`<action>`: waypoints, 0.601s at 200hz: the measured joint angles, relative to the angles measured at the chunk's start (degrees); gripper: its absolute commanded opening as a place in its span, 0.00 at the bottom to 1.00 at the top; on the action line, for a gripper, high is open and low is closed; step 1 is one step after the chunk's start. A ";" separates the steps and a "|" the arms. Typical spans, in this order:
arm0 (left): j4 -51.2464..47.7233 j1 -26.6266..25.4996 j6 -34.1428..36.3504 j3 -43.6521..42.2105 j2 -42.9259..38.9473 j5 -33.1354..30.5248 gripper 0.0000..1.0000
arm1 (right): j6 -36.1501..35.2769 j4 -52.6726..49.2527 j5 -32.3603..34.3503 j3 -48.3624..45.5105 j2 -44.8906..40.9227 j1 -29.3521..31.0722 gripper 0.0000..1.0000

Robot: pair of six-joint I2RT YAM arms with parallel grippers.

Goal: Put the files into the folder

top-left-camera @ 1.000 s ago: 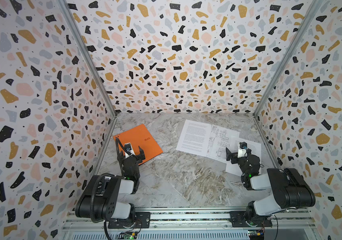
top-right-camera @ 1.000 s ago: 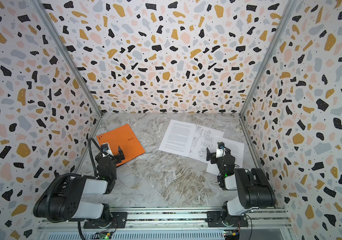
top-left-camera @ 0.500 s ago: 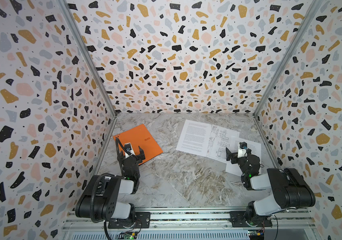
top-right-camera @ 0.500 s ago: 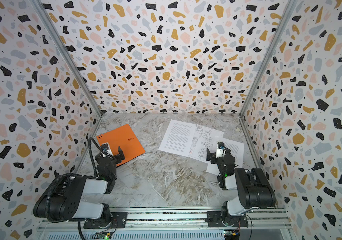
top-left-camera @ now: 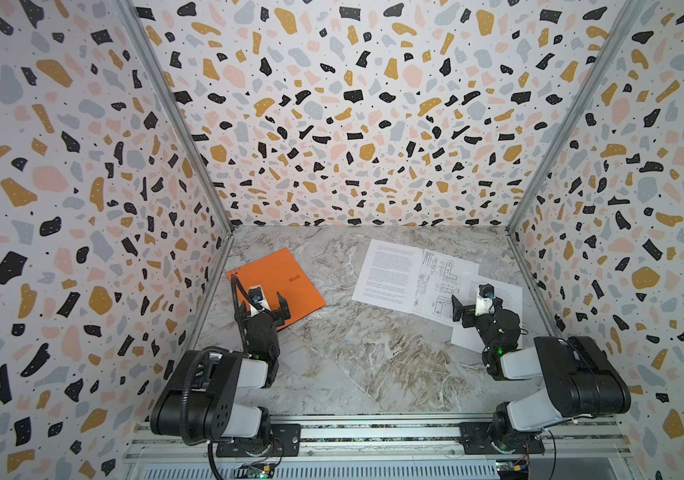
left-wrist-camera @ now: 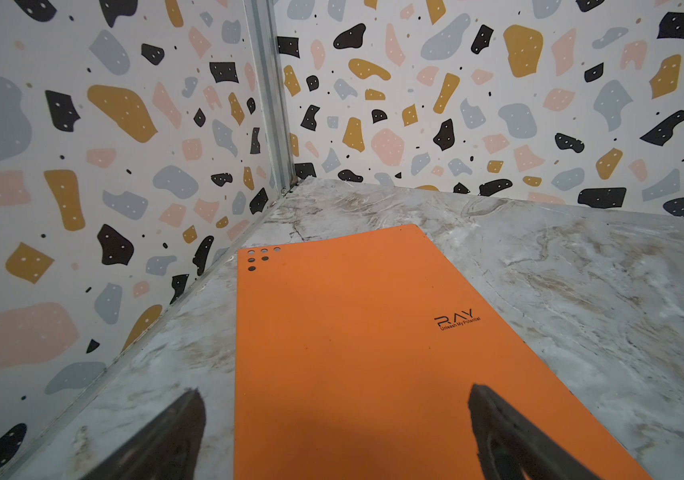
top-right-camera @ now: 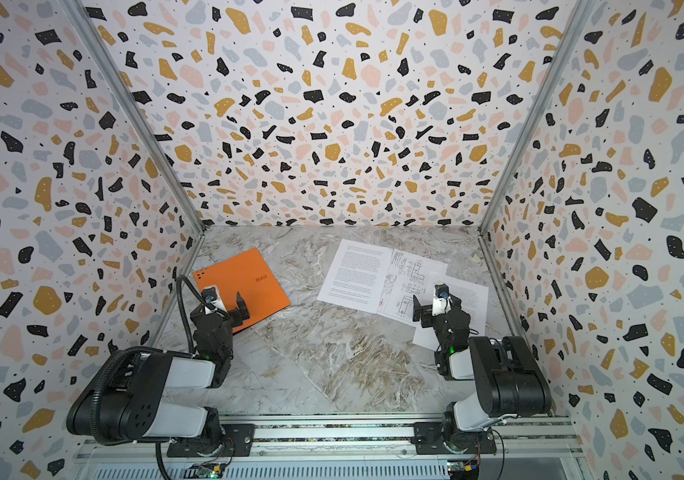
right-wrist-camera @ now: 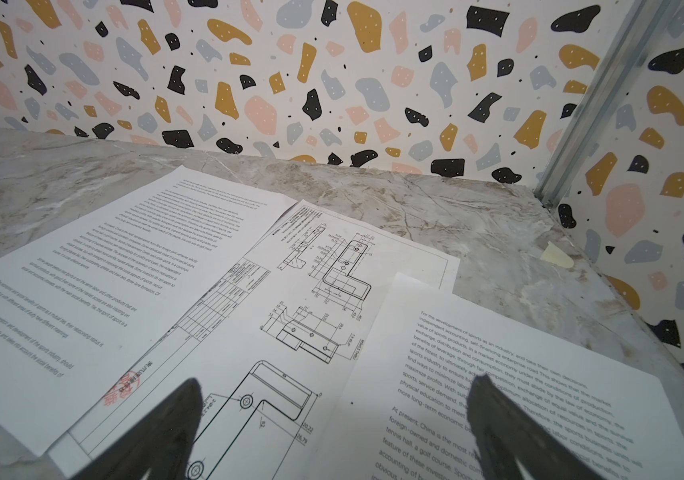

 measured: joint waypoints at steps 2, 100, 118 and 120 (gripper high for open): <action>0.00 0.00 0.00 0.00 0.00 0.00 1.00 | 0.00 0.00 0.00 0.00 -0.02 0.00 0.99; -44.59 0.13 -14.21 32.65 -2.34 -9.81 1.00 | 10.43 -31.01 -0.92 20.33 -7.96 -2.03 0.91; -50.36 0.15 -18.36 33.00 -1.27 -10.16 0.99 | 14.51 -35.85 -2.80 22.93 -6.32 -1.97 0.89; -51.06 0.15 -18.64 33.00 -1.05 -10.38 1.00 | 15.06 -36.46 -2.97 23.21 -6.03 -1.97 0.89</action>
